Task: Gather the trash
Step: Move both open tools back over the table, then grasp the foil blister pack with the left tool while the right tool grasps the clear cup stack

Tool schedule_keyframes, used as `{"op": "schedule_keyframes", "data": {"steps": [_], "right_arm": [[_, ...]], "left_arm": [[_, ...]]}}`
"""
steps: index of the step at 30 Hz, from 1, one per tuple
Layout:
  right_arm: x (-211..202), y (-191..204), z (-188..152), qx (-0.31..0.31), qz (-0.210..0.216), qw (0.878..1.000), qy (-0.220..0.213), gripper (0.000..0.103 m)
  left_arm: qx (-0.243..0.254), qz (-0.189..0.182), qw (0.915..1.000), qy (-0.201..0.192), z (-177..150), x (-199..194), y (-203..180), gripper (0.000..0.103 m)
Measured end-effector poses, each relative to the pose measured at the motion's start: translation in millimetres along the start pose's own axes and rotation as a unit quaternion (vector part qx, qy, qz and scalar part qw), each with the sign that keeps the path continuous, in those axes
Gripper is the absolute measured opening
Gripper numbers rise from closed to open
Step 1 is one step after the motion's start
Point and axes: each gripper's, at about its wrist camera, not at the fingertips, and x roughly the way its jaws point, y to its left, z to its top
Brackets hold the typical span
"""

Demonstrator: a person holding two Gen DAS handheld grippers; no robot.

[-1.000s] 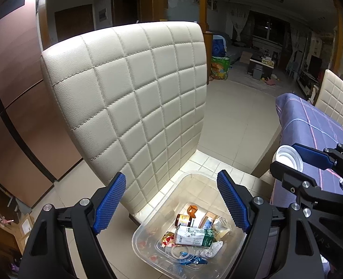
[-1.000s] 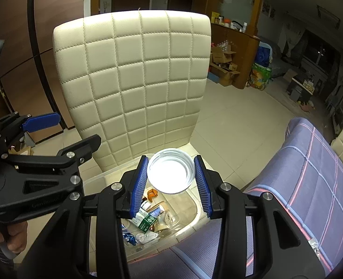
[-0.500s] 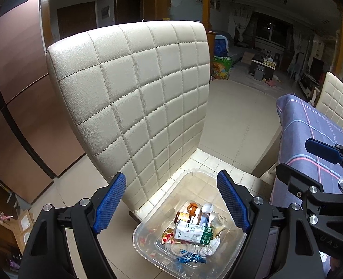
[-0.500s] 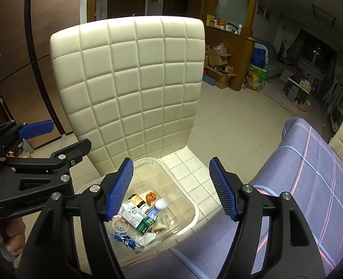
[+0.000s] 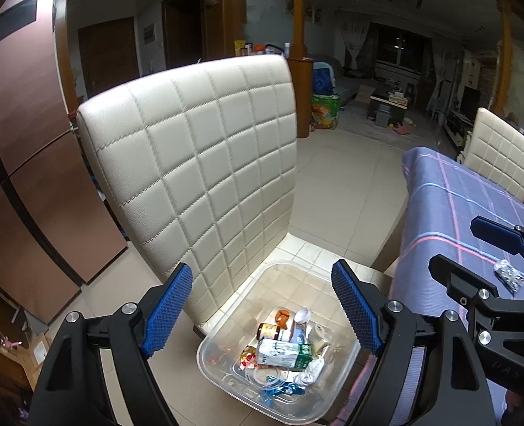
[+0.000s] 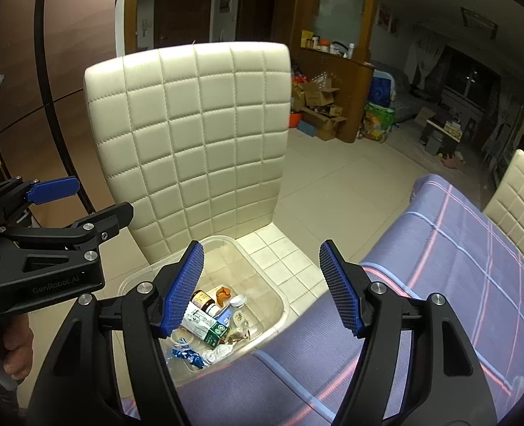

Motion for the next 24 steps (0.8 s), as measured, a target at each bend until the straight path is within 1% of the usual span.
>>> {"op": "schedule_keyframes", "data": {"steps": [7,14,17,20,24], "right_arm": [[-41.8,-26.1,-21.6,0.02,-0.028,0.999,-0.016,0.068],[-82.1,-74.6,-57.6,0.064,-0.072,0.995,-0.019,0.068],[-98.2,-100.3,-75.9,0.086,-0.092,0.992,-0.016,0.068],[-113.1,-125.8,-97.2,0.109,-0.112,0.988,-0.011,0.068],[-128.8,-154.4,-126.7,0.138,-0.133,0.982,-0.002,0.068]], "left_arm": [[0.025,-0.029,0.9992,-0.01,-3.3,-23.7,-34.4,0.079],[0.064,-0.076,0.995,-0.008,-11.5,-39.7,-93.6,0.079],[0.087,-0.101,0.9911,-0.002,-16.6,-43.7,-126.5,0.079],[0.104,-0.118,0.9875,0.001,-20.9,-48.3,-150.8,0.079],[0.13,-0.149,0.9801,0.013,-28.9,-51.3,-192.2,0.079]]}}
